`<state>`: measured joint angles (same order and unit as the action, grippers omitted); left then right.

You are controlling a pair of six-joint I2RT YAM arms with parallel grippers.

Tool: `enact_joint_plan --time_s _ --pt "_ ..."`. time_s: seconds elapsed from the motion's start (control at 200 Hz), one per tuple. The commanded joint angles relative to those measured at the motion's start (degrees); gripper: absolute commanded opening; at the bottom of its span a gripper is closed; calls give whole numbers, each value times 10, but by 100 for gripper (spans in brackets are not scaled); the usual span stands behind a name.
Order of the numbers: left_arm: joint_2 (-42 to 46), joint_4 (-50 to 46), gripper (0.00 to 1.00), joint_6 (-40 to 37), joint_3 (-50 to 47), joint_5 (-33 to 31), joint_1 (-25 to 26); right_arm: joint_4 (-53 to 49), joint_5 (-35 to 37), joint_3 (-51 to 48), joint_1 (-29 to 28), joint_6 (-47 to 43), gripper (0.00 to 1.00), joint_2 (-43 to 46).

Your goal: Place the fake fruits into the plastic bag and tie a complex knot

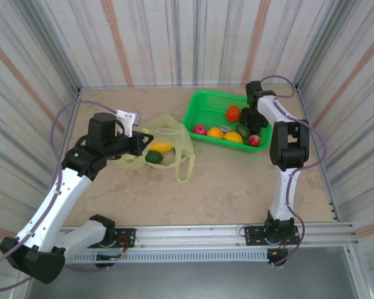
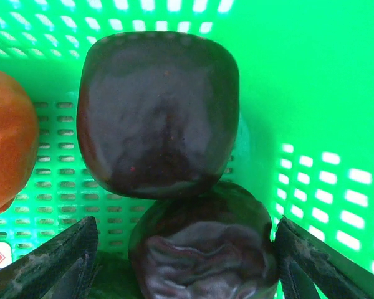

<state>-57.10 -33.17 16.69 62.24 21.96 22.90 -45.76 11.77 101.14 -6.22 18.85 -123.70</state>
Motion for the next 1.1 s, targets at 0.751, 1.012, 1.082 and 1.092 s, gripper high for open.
enact_joint_plan --time_s 0.751,1.012,1.082,1.092 --pt "7 -13 0 -7 25 -6 -5 -26 -48 24 -10 15 56 119" --pt "18 -16 0 -4 21 -7 -12 -9 -115 -20 -72 25 56 234" --pt "20 -18 0 -5 21 -7 -14 4 -146 -38 -91 37 56 268" --pt "21 -18 0 -6 22 -7 -14 6 -153 -42 -94 38 56 272"
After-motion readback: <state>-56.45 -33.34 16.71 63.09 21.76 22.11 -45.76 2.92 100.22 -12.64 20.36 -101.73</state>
